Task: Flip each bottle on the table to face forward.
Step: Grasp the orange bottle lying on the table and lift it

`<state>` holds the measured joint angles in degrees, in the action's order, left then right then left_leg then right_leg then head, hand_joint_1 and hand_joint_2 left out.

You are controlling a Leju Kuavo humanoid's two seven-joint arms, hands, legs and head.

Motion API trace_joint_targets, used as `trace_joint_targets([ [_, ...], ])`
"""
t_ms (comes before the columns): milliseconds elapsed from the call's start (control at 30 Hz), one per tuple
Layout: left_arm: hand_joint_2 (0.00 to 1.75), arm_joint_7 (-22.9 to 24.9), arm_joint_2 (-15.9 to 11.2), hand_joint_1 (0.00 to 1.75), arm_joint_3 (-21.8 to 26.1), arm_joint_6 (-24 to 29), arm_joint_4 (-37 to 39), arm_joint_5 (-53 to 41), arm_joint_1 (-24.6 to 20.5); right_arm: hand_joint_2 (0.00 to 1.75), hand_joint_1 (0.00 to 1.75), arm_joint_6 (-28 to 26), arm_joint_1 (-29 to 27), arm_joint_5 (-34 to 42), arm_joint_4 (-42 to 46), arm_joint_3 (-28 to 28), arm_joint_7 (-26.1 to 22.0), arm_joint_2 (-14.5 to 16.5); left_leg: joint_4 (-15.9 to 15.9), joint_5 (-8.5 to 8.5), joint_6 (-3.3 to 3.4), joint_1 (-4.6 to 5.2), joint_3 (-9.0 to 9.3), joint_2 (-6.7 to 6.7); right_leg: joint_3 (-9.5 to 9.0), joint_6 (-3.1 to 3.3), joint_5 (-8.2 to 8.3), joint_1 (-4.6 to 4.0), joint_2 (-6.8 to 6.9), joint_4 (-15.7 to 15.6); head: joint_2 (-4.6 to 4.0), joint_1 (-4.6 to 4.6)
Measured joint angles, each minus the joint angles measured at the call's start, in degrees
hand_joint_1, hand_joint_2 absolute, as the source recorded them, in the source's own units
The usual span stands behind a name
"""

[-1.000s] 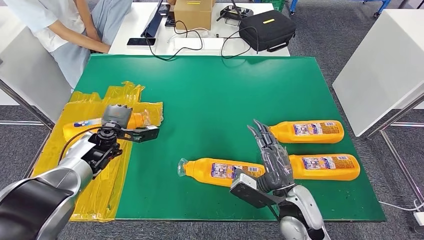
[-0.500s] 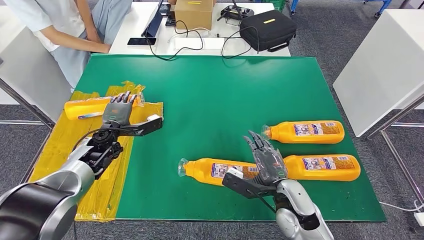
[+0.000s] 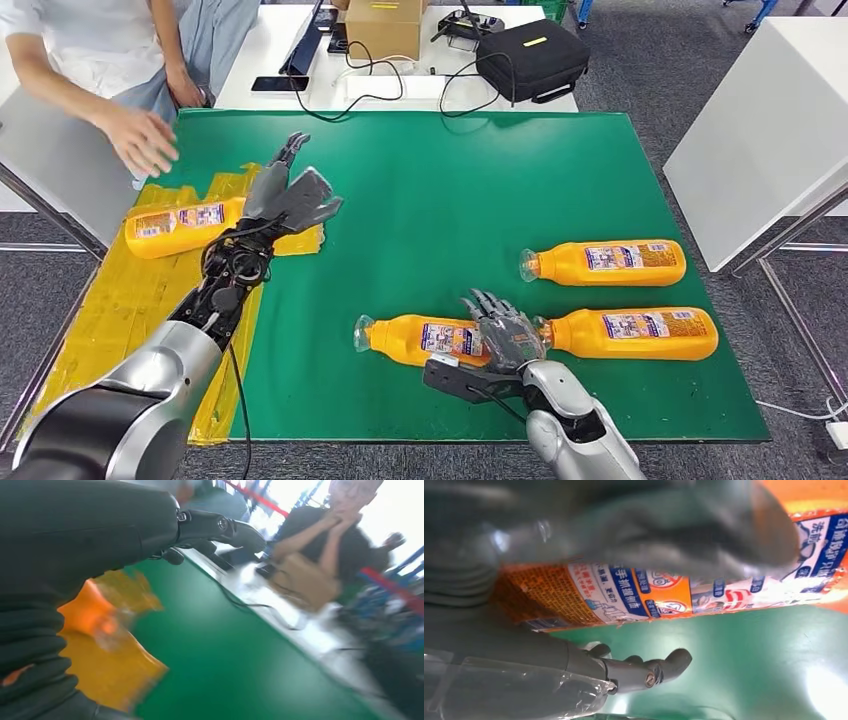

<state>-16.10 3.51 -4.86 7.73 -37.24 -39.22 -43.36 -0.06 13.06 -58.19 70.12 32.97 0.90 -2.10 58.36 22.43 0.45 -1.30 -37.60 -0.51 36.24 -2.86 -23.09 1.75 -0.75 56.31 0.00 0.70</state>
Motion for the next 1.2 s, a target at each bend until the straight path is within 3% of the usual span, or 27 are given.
trace_joint_targets([
  [100, 1.75, 0.1, 0.1, 0.00, -0.7, -2.8, -8.2, 7.5, 3.6, 0.00, 0.00, -0.1, 1.5, 0.4, -2.9, 0.8, -0.4, 0.3, 0.0, 0.07, -0.05, -0.03, 0.16, 0.06, -0.10, 0.02, -0.03, -0.02, -0.08, 0.0, 0.00, -0.01],
  [233, 1.75, 0.0, 0.0, 0.00, -1.8, -3.6, -14.6, 9.5, 6.0, 0.00, 0.00, -0.1, 2.7, 0.6, -5.4, 1.4, -0.5, 0.8, 0.0, 0.25, -0.16, -0.04, 0.59, 0.18, -0.41, 0.10, -0.10, -0.03, -0.20, -0.1, 0.00, -0.01],
  [300, 1.75, -0.2, 0.0, 0.00, -2.4, -3.8, -16.6, 10.4, 6.5, 0.87, 0.02, 0.0, 2.9, 0.3, -6.4, 1.6, 0.0, 0.9, 0.0, 0.27, -0.18, -0.04, 0.77, 0.22, -0.54, 0.16, -0.13, -0.04, -0.22, -0.1, 0.00, -0.01],
  [367, 1.75, -0.3, 0.0, 0.00, -3.4, -4.1, -18.3, 11.5, 6.9, 1.75, 0.80, 0.0, 3.1, -0.6, -7.7, 1.7, 0.9, 1.2, 0.0, 0.27, -0.19, -0.05, 0.91, 0.22, -0.67, 0.19, -0.13, -0.06, -0.23, -0.1, 0.00, -0.01],
  [433, 1.75, -0.2, 0.0, 0.00, -4.7, -4.1, -20.1, 12.5, 7.5, 1.75, 1.65, -0.4, 3.4, -2.2, -9.2, 1.9, 2.1, 1.6, 0.0, 0.26, -0.17, -0.07, 1.09, 0.24, -0.85, 0.22, -0.11, -0.08, -0.26, -0.1, 0.00, -0.01],
  [467, 1.75, -0.1, 0.0, 0.00, -5.3, -4.1, -21.1, 13.0, 7.9, 1.75, 1.74, -0.8, 3.6, -3.2, -10.1, 2.0, 2.7, 1.9, 0.0, 0.27, -0.18, -0.08, 1.21, 0.27, -0.96, 0.23, -0.11, -0.09, -0.30, -0.1, 0.00, -0.01],
  [733, 1.75, 0.2, 0.1, 0.00, -8.9, -4.1, -28.5, 15.3, 11.3, 1.75, 1.75, -2.7, 4.2, -8.0, -14.0, 1.8, 4.8, 3.7, -0.1, 0.80, -0.12, -0.08, 2.08, 0.56, -1.15, 0.18, -0.39, -0.11, -0.64, -0.1, 0.00, -0.01],
  [1200, 1.75, 0.5, 0.3, 0.00, -10.0, -4.3, -33.5, 15.2, 14.9, 1.75, 1.75, -3.8, 4.1, -10.3, -14.7, -0.3, 4.6, 4.9, -0.1, 0.66, -0.16, -0.08, 2.24, 0.51, -1.84, 0.18, -0.38, -0.14, -0.64, -0.1, 0.00, 0.00],
])
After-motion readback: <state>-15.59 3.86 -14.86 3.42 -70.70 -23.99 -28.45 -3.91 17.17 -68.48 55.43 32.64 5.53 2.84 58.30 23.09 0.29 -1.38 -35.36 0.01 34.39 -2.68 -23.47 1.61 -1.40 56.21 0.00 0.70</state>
